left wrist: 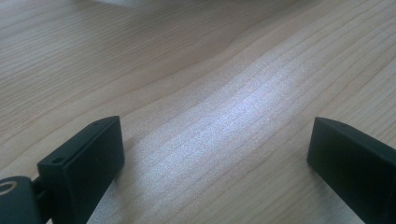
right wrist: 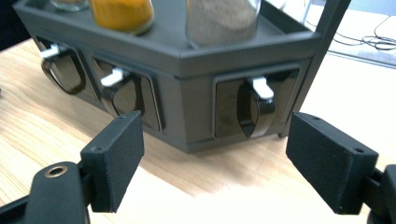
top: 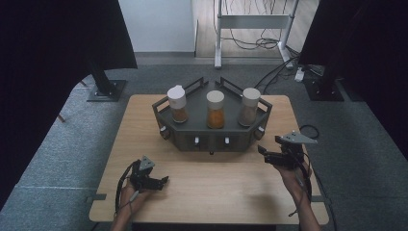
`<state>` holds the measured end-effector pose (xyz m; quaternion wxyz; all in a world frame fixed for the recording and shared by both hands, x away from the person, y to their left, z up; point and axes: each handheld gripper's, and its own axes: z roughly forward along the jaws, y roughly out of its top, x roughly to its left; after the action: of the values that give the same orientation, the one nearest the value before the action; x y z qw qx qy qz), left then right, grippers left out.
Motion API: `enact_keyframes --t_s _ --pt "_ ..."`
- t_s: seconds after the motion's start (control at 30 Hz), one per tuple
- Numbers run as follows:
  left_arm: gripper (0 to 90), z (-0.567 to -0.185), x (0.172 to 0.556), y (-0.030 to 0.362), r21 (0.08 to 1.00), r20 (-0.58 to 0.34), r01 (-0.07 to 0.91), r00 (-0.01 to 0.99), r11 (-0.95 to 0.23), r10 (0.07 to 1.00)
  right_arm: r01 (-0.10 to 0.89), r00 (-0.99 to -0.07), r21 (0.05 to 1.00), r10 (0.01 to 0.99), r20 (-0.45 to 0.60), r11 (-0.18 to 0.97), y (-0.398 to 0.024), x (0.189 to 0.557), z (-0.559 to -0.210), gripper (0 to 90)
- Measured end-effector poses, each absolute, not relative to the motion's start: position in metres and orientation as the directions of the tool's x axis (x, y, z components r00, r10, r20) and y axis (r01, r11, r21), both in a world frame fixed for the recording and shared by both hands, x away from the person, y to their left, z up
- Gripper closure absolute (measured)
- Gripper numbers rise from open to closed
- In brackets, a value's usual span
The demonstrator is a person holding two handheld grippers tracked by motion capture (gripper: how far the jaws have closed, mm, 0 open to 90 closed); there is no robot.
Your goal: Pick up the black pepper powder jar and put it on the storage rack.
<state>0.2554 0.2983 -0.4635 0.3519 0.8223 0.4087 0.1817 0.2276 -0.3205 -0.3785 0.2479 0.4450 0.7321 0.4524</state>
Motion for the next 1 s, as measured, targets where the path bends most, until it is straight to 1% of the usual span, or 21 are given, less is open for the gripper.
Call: enact_keyframes --t_s 0.4,0.67,1.0 --pt "3.7 -0.464 0.255 0.298 0.727 0.01 0.545 0.6 -0.417 0.8 0.478 -0.446 0.853 0.895 0.032 0.208 -0.32 0.223 -0.407 18.2" --pt "3.7 -0.464 0.255 0.298 0.727 0.011 0.545 0.599 -0.418 0.8 0.505 -0.434 0.821 0.901 -0.023 0.264 -0.31 0.227 -0.424 18.1" --pt "3.7 -0.464 0.255 0.298 0.727 0.01 0.545 0.598 -0.417 0.801 0.53 -0.434 0.79 0.899 -0.059 0.307 -0.302 0.234 -0.44 17.7"
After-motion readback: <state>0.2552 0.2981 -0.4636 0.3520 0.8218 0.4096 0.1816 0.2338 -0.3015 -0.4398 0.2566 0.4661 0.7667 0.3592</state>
